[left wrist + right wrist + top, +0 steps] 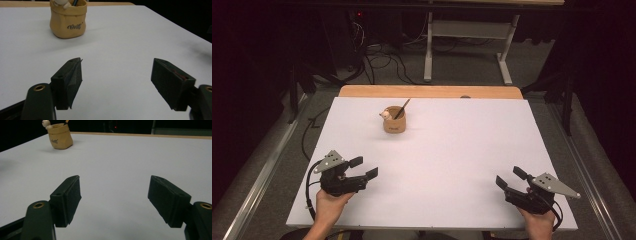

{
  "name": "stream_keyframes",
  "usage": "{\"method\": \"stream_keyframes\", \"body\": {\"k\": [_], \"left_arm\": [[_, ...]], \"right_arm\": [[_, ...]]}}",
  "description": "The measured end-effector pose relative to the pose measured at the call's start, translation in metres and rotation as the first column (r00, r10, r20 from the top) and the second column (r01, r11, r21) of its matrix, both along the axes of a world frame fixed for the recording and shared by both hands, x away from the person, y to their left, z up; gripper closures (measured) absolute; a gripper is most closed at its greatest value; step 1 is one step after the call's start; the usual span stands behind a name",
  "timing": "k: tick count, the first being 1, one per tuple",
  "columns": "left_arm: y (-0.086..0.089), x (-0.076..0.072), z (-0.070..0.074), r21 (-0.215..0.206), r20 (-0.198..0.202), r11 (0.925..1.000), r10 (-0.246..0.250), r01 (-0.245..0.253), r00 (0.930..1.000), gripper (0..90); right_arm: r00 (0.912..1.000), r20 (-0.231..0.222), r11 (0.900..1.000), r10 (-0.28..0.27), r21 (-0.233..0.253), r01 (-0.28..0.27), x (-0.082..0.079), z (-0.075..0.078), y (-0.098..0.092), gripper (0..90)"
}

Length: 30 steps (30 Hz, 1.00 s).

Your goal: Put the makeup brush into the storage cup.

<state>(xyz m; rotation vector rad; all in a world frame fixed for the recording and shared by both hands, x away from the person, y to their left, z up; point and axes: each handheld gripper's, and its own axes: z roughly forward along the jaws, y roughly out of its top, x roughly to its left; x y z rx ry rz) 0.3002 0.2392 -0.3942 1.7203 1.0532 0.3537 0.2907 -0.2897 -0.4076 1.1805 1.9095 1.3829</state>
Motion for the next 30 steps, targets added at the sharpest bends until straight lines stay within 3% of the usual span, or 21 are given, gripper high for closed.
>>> {"method": "stream_keyframes", "body": {"k": [18, 20, 25, 30], "left_arm": [[0.009, -0.002, -0.013, -0.01, -0.01, 0.9991, 0.041, -0.042, 0.9991, 24.4], [0.009, 0.0, -0.015, -0.016, -0.022, 0.9991, 0.04, -0.04, 0.999, 24.4], [0.007, 0.001, -0.018, 0.014, -0.016, 0.9995, 0.028, -0.027, 0.9995, 24.4], [0.005, 0.002, -0.02, 0.007, -0.027, 0.9999, 0.014, -0.014, 0.9995, 24.0]], "right_arm": [[1.0, 0.004, 1.0, 0.001, -0.009, -0.001, -0.001, 0.0, 0.002, 28.2], [1.0, 0.004, 1.0, 0.002, -0.008, -0.002, -0.001, 0.0, 0.002, 28.2], [1.0, -0.003, 1.0, -0.002, -0.004, 0.002, -0.001, 0.0, 0.002, 28.2], [0.9999, -0.012, 1.0, 0.002, -0.001, -0.002, 0.0, -0.001, 0.002, 28.1]]}}
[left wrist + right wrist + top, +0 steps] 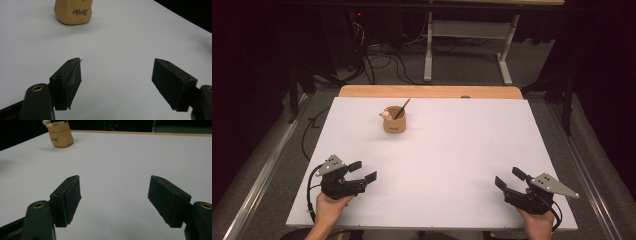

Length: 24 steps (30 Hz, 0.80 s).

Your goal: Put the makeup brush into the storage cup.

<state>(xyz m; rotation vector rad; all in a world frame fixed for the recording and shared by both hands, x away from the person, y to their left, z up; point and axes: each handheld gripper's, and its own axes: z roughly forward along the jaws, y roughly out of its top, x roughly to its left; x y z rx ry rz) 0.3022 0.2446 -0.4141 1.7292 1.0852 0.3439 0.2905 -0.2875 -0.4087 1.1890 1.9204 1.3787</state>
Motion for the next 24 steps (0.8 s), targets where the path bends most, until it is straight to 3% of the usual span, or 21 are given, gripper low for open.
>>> {"method": "stream_keyframes", "body": {"k": [24], "left_arm": [[0.0046, 0.0006, 0.0019, -0.001, 0.003, 1.0, 0.009, -0.009, 1.0, 24.6]], "right_arm": [[0.9999, -0.016, 1.0, -0.001, -0.004, 0.001, 0.0024, -0.0021, 0.0001, 28.1]]}}
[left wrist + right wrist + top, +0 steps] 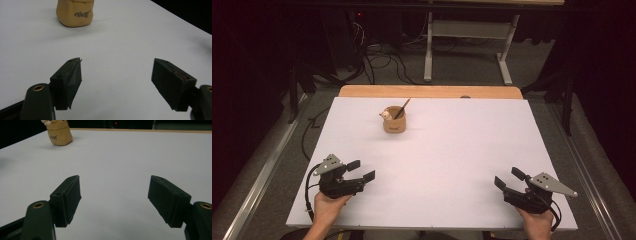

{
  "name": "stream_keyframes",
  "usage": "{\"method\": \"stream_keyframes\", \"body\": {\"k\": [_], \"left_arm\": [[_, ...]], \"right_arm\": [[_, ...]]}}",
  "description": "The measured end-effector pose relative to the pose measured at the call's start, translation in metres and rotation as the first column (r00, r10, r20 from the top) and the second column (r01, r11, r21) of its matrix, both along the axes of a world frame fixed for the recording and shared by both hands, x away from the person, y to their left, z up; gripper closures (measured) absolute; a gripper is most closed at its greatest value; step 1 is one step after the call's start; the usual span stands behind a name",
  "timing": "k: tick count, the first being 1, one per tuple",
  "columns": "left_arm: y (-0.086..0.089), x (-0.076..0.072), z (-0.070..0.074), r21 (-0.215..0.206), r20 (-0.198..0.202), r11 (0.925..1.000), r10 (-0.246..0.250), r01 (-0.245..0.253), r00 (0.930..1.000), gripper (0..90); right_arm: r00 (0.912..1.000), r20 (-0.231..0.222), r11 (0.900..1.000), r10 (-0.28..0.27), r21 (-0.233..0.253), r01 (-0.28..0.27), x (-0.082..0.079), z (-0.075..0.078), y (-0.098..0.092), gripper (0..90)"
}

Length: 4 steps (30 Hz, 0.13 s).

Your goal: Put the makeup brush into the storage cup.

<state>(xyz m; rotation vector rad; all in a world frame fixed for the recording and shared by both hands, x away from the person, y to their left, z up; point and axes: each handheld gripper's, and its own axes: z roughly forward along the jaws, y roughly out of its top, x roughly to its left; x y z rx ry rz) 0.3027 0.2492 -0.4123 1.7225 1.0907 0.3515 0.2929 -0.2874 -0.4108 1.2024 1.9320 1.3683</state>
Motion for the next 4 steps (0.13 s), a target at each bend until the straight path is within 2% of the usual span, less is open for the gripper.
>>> {"method": "stream_keyframes", "body": {"k": [4], "left_arm": [[0.0, -0.0001, 0.0007, 0.0, 0.004, 1.0, -0.001, 0.001, 1.0, 24.6]], "right_arm": [[1.0, -0.005, 1.0, -0.002, 0.0, 0.002, 0.0006, -0.0004, 0.0005, 28.1]]}}
